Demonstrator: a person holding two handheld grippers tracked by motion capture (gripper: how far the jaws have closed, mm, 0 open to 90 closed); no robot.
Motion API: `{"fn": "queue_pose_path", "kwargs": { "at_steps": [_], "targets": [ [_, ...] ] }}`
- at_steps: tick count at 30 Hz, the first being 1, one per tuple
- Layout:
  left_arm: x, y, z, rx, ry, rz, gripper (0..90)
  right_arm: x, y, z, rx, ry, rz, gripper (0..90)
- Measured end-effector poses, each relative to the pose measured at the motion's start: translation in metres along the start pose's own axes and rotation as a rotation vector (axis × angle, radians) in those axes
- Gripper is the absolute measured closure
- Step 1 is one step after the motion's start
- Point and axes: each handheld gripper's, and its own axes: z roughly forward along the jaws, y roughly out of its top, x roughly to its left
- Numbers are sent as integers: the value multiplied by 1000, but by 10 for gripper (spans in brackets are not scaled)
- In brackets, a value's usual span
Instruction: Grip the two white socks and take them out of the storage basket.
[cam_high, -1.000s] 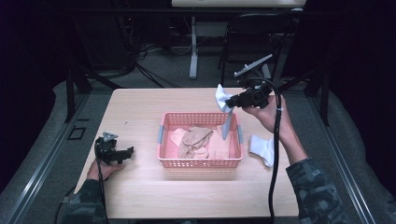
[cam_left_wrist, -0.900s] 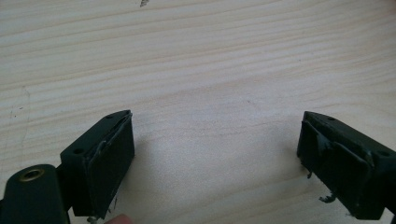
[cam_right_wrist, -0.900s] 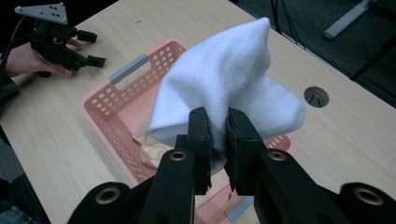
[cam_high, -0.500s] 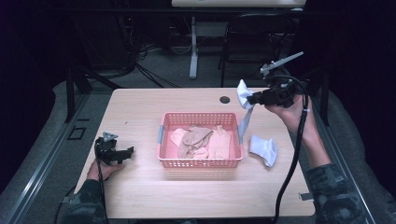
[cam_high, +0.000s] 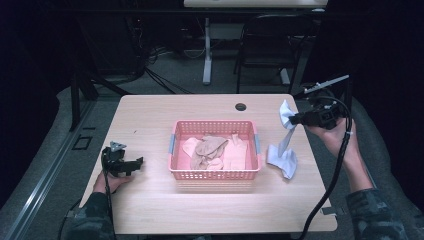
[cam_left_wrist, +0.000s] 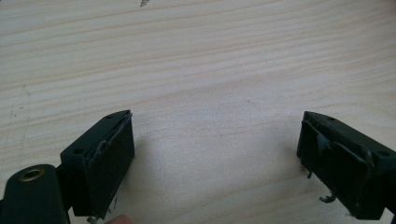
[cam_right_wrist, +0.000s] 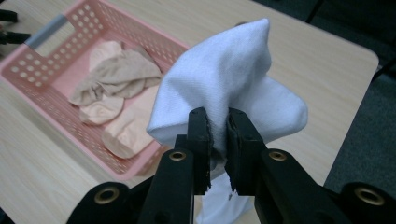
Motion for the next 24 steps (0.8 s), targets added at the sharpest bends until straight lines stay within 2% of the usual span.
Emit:
{"fn": "queue_pose_path", "kwargs": {
  "at_steps": [8, 10, 14, 15, 18, 21, 22, 23, 24],
  "targets": [
    [0, 0, 0, 1, 0, 1, 108, -18, -33, 50, 104, -2, 69, 802],
    [0, 0, 0, 0, 0, 1, 108, -22, -43, 65, 132, 3, 100, 801],
    [0, 0, 0, 0, 0, 1, 108, -26, -55, 86, 177, 3, 117, 794],
    [0, 0, 0, 0, 0, 1, 108, -27, -57, 91, 192, -9, 113, 792],
    [0, 0, 0, 0, 0, 1, 108, -30, -66, 104, 218, 5, 133, 776],
    [0, 0, 0, 0, 0, 1, 108, -33, -72, 115, 265, 26, 152, 705],
    [0, 0, 0, 0, 0, 1, 109, -34, -73, 116, 261, 11, 145, 702],
    [0, 0, 0, 0, 0, 0, 108, -34, -73, 115, 257, 22, 147, 678],
    [0, 0, 0, 0, 0, 1, 108, -35, -74, 113, 244, 32, 151, 617]
  ]
}}
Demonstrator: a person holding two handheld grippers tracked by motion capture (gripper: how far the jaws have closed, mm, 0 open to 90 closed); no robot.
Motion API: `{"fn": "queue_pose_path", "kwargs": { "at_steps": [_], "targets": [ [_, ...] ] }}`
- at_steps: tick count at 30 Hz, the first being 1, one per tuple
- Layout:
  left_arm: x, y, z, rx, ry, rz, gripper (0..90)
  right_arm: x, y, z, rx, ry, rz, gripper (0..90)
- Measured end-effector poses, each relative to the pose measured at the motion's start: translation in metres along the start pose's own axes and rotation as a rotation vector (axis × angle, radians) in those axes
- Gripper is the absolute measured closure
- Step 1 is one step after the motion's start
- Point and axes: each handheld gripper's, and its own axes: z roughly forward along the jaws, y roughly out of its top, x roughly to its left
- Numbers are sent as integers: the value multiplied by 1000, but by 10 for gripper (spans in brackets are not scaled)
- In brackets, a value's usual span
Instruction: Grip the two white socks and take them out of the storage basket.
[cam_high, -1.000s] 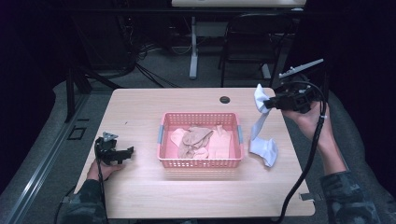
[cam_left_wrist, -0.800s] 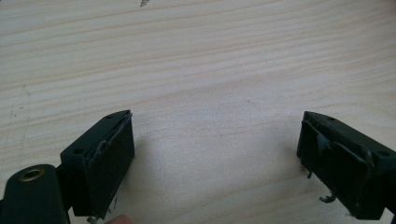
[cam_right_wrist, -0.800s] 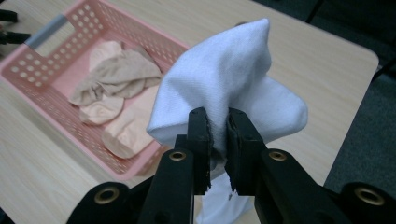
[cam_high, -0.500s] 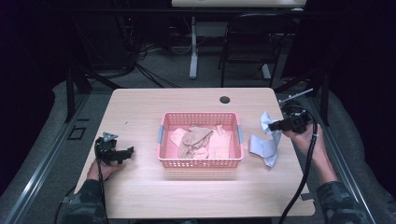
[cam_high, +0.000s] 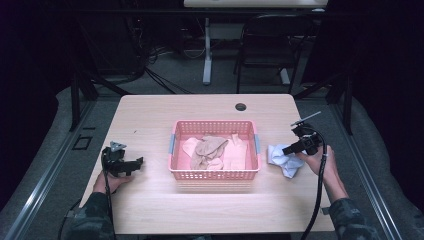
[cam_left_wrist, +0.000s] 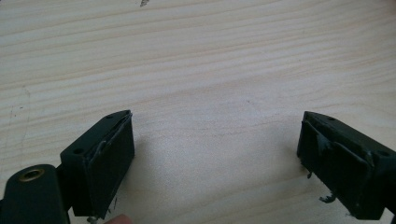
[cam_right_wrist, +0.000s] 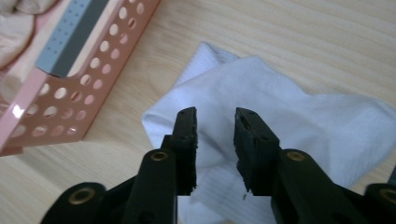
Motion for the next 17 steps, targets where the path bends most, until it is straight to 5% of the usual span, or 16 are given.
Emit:
{"fn": "queue_pose_path", "kwargs": {
  "at_steps": [8, 17],
  "targets": [
    [0, 0, 0, 0, 0, 0, 108, -3, -5, -30, -97, 18, 16, 320],
    [0, 0, 0, 0, -2, 3, 108, -5, -25, -53, -111, -60, 3, 151]
  ]
}}
